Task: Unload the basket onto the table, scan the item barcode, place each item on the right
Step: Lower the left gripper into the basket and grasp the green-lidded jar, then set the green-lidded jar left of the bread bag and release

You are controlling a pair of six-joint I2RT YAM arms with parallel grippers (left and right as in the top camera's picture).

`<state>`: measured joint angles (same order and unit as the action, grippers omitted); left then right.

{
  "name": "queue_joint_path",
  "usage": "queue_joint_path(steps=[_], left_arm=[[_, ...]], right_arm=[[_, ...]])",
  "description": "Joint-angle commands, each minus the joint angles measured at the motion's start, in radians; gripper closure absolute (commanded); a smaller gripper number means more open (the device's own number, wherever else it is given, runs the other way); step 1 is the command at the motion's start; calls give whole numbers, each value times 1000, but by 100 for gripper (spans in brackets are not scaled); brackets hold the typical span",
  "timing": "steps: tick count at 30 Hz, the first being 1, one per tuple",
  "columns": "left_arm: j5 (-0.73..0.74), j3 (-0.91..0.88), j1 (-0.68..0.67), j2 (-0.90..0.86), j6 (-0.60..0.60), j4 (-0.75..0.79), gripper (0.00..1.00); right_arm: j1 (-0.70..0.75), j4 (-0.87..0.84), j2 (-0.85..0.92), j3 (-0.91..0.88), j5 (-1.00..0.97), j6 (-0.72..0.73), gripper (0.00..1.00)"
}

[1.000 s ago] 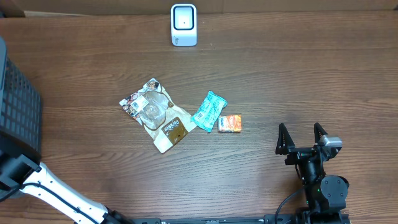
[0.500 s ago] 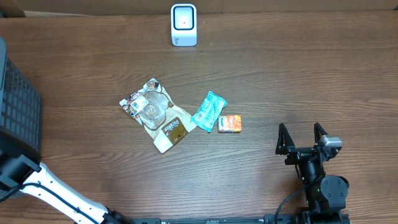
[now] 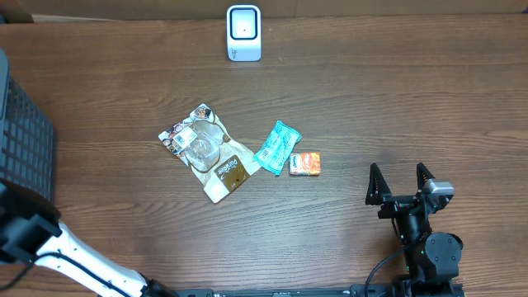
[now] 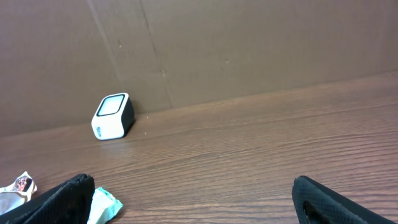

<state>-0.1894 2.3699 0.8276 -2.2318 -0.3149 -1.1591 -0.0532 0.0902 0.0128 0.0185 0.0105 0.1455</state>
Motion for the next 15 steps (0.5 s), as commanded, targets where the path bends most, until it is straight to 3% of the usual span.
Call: queue_joint_path(steps=[1, 15], left_arm=[[41, 12, -39, 173, -26, 0, 63], [64, 11, -295, 556, -56, -92, 62]], right_arm=[[-5, -6, -10, -10, -10, 1, 0], [-5, -6, -10, -10, -10, 0, 0]])
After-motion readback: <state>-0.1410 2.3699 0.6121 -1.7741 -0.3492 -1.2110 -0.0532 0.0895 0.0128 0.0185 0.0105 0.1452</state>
